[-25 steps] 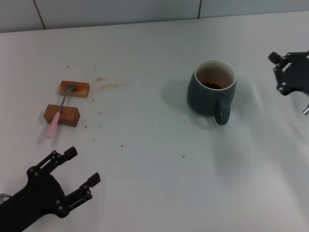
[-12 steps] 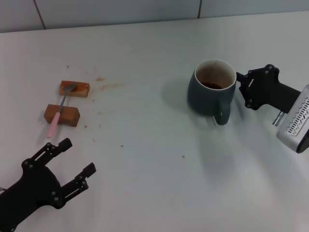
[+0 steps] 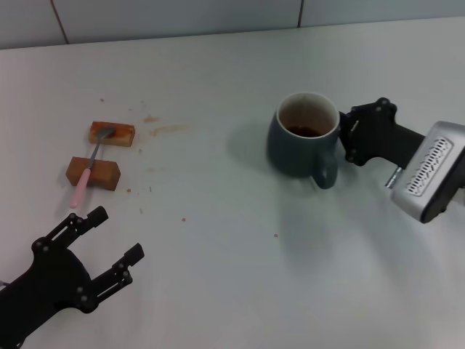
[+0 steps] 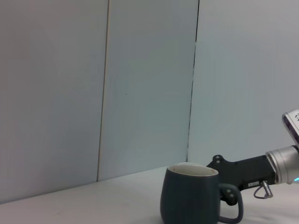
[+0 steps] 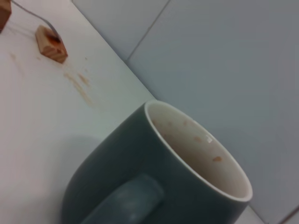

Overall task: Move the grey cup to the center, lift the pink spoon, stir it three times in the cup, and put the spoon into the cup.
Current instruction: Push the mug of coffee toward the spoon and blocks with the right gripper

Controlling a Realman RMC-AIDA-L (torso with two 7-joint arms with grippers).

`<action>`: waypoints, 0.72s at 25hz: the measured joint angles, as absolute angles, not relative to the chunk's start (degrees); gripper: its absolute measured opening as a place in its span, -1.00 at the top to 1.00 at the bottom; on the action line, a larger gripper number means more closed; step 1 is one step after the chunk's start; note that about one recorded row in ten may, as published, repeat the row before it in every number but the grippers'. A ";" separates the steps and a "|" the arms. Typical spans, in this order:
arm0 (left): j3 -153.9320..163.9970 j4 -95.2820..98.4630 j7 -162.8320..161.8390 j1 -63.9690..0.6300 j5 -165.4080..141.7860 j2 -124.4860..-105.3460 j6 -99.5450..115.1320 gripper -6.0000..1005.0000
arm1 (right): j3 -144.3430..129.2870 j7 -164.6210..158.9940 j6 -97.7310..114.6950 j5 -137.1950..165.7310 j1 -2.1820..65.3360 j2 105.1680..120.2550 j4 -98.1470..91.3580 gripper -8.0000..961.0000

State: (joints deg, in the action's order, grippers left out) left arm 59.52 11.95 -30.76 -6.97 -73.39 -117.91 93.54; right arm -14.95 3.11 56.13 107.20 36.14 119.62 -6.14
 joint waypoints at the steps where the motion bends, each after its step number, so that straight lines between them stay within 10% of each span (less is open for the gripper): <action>1: 59.50 11.95 -30.76 -6.99 -73.38 -117.89 93.56 -0.55 | -14.94 3.12 55.69 107.20 36.57 119.62 -5.62 0.97; 18: 59.50 11.95 -30.66 -6.68 -73.39 -117.66 93.80 -0.54 | -15.49 3.32 53.72 107.37 42.80 119.61 1.56 0.97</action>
State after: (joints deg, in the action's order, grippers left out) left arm 59.50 11.95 -30.66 -6.68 -73.39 -117.66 93.80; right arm -15.49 3.32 53.72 107.37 42.80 119.61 1.56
